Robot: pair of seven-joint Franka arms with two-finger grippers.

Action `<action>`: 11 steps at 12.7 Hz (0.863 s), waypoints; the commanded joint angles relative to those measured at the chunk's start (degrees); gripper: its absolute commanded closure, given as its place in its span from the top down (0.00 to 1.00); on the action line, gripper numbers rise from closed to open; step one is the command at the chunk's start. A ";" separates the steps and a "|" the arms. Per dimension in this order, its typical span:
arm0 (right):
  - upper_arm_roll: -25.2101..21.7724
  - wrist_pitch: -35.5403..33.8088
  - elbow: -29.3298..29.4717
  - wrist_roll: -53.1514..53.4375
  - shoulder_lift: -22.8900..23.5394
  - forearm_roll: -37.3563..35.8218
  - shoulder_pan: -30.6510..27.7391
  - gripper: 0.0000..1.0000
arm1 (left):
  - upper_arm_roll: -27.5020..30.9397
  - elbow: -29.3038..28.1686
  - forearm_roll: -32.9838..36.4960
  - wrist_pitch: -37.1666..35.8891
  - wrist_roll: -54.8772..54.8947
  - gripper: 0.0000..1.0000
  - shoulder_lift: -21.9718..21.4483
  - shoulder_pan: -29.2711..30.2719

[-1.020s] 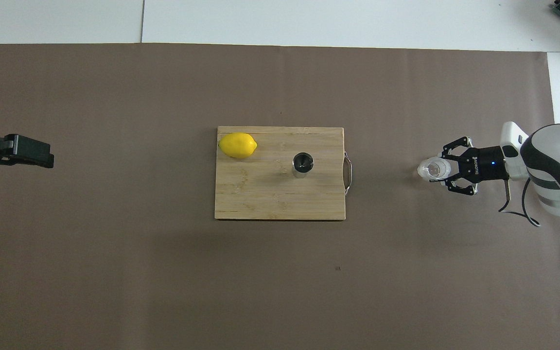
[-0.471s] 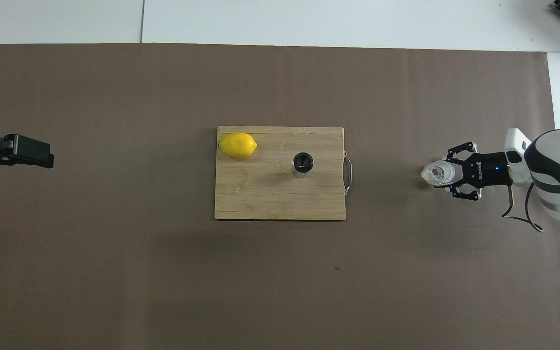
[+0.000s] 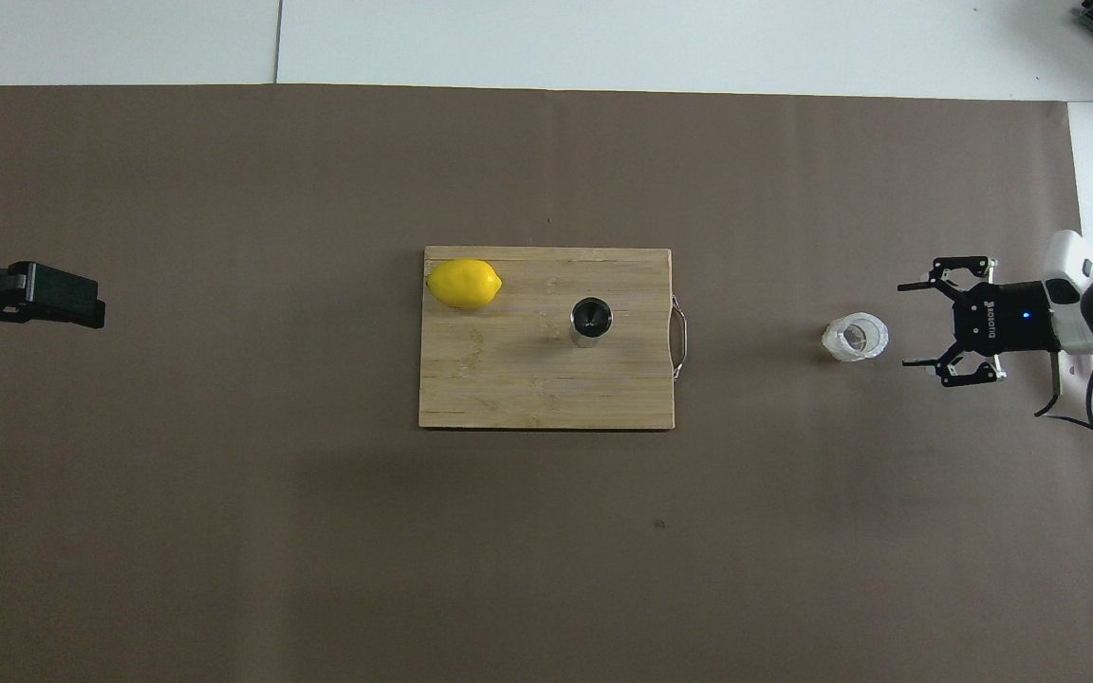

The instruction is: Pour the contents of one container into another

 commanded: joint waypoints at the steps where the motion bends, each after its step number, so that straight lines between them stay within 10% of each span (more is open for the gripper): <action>1: 0.50 -3.55 0.50 14.21 -8.13 -7.76 0.00 1.00 | -0.08 -1.65 -0.54 -0.16 0.38 1.00 -1.57 0.45; 11: 1.29 -9.90 15.01 68.63 -12.89 -14.98 8.43 1.00 | -0.08 -1.65 -0.54 -0.16 0.38 1.00 -1.57 0.45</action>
